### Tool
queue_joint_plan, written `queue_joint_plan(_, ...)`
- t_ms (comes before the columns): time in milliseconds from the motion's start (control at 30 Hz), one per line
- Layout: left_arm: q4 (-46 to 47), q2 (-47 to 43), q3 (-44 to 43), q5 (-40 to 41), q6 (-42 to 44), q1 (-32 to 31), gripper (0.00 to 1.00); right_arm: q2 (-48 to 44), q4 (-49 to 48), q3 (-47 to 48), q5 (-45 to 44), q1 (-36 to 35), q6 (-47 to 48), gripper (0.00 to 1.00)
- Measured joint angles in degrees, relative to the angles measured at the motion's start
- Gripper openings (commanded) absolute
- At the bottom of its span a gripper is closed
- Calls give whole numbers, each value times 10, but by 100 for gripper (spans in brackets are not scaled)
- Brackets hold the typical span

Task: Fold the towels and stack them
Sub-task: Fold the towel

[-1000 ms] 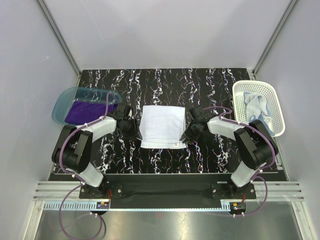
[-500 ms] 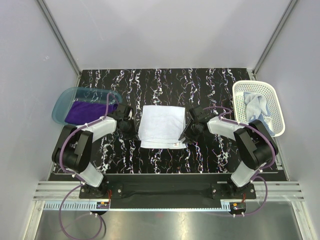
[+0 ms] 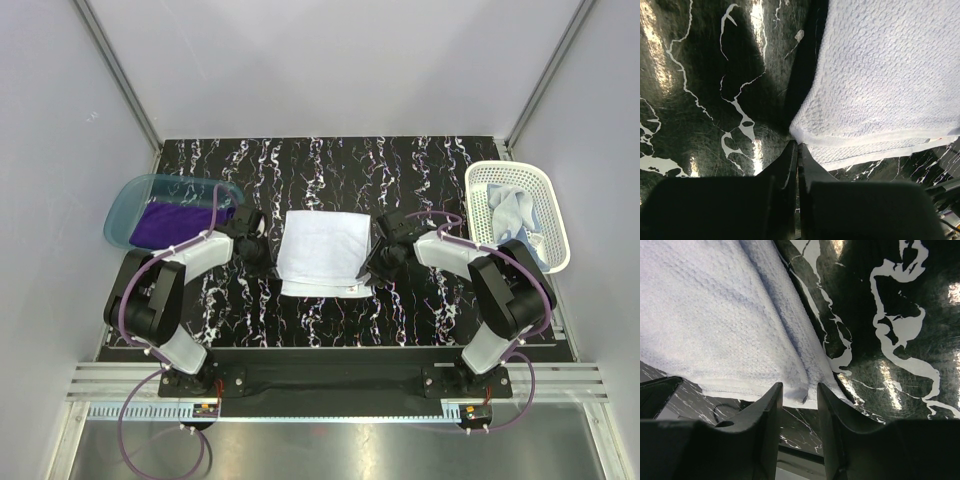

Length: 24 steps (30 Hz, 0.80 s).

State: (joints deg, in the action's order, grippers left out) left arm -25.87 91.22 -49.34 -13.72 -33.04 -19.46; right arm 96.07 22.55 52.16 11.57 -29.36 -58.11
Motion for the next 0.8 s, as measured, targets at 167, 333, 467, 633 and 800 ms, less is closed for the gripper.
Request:
queue_joint_plan(167, -4, 0, -7, 0, 0, 0, 0, 0, 1, 6, 0, -2, 0, 36)
queue_joint_plan(333, -6, 0, -7, 0, 0, 0, 0, 3, 0, 9, 0, -3, 0, 27)
queue_joint_plan(467, -6, 0, -7, 0, 0, -1, 0, 13, -1, 9, 0, -4, -2, 26)
queue_joint_plan(633, -6, 0, -7, -1, -1, -3, 0, 18, -3, 9, 0, -4, -2, 0)
queue_joint_plan(800, -18, 0, -13, -1, -1, -5, 0, 18, 9, 21, -2, -5, 4, 0)
